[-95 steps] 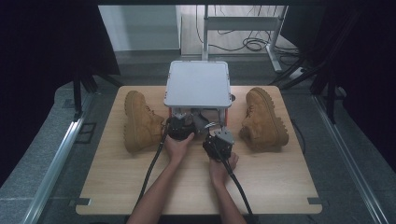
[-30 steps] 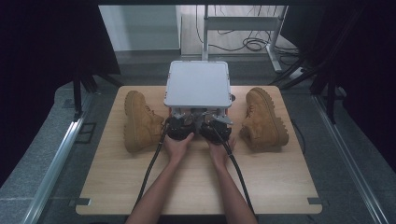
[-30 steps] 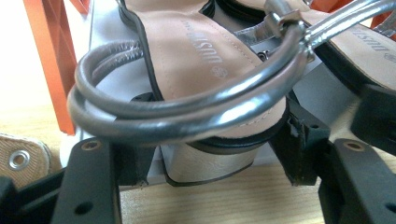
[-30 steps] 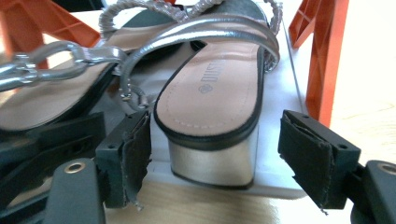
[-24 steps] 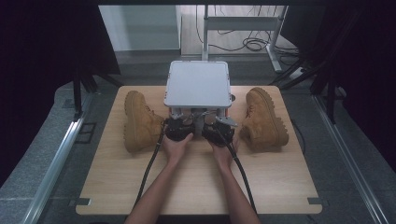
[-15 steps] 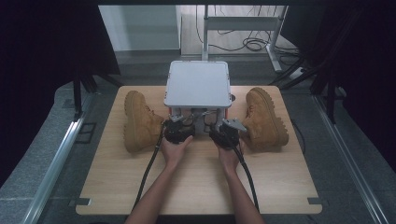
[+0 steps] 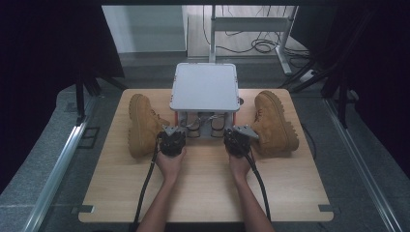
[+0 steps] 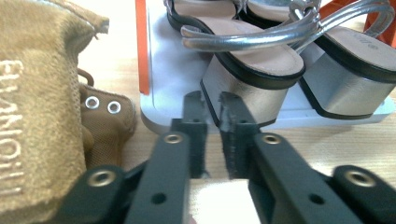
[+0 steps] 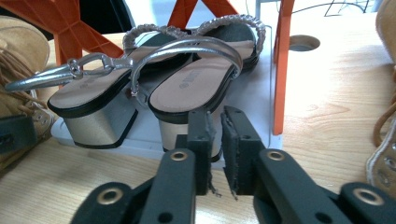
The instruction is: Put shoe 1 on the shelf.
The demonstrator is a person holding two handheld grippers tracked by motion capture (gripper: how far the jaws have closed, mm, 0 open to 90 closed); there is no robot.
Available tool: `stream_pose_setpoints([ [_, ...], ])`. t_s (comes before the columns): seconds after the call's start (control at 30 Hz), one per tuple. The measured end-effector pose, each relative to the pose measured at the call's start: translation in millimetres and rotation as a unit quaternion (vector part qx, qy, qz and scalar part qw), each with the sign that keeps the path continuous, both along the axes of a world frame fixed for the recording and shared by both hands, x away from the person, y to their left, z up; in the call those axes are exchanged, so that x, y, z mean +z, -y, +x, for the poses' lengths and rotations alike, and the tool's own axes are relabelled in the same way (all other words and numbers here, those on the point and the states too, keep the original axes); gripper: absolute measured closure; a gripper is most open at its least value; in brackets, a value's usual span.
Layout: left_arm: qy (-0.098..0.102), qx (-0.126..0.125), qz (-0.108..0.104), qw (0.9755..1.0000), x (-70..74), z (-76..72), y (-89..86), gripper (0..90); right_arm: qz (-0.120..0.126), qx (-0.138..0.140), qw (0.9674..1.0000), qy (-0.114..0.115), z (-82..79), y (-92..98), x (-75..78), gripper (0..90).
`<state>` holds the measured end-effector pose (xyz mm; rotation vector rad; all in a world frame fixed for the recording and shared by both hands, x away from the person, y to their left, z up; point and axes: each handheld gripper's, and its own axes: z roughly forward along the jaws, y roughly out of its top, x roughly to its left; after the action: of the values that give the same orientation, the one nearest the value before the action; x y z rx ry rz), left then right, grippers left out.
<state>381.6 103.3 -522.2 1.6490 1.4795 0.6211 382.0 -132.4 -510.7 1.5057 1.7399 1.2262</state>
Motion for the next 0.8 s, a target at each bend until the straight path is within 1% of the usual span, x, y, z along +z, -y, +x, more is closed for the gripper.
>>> stream_pose_setpoints([
  [0.1, 0.005, -0.004, 0.008, 1.0000, -0.5, 2.1, 2.3, 87.0, 0.000, 0.003, 1.0000, -0.005, 2.2, -0.3, -2.9, 86.3],
  [0.23, 0.000, -0.001, 0.016, 0.9999, -2.9, 8.4, 4.2, 88.6, 0.001, 0.000, 0.9999, -0.015, 6.9, 1.0, -8.8, 88.7],
  [0.33, -0.006, -0.003, 0.014, 0.9999, -4.7, 12.0, 4.5, 89.4, 0.008, -0.002, 0.9996, -0.026, 12.2, 2.5, -14.6, 89.0],
  [0.43, -0.005, -0.004, 0.016, 0.9999, -6.1, 14.0, 5.5, 89.5, 0.014, -0.004, 0.9992, -0.037, 17.8, 2.4, -20.1, 89.1],
  [0.47, -0.006, -0.004, 0.014, 0.9999, -6.4, 15.0, 5.9, 89.6, 0.015, -0.003, 0.9992, -0.037, 20.1, 2.5, -22.0, 89.1],
  [0.57, -0.008, -0.008, 0.016, 0.9998, -6.4, 18.0, 6.6, 89.6, 0.023, -0.009, 0.9989, -0.040, 26.1, 1.6, -26.6, 89.1],
  [0.67, -0.007, -0.010, 0.016, 0.9998, -5.7, 19.6, 7.9, 89.6, 0.027, -0.011, 0.9986, -0.043, 30.6, 0.6, -29.5, 89.2],
  [0.7, -0.007, -0.012, 0.016, 0.9998, -5.5, 20.2, 8.6, 89.6, 0.025, -0.012, 0.9989, -0.039, 31.3, 0.5, -29.5, 89.2],
  [0.8, -0.007, -0.014, 0.017, 0.9997, -4.7, 21.2, 10.4, 89.6, 0.014, -0.015, 0.9990, -0.040, 32.9, -1.7, -29.2, 89.2],
])
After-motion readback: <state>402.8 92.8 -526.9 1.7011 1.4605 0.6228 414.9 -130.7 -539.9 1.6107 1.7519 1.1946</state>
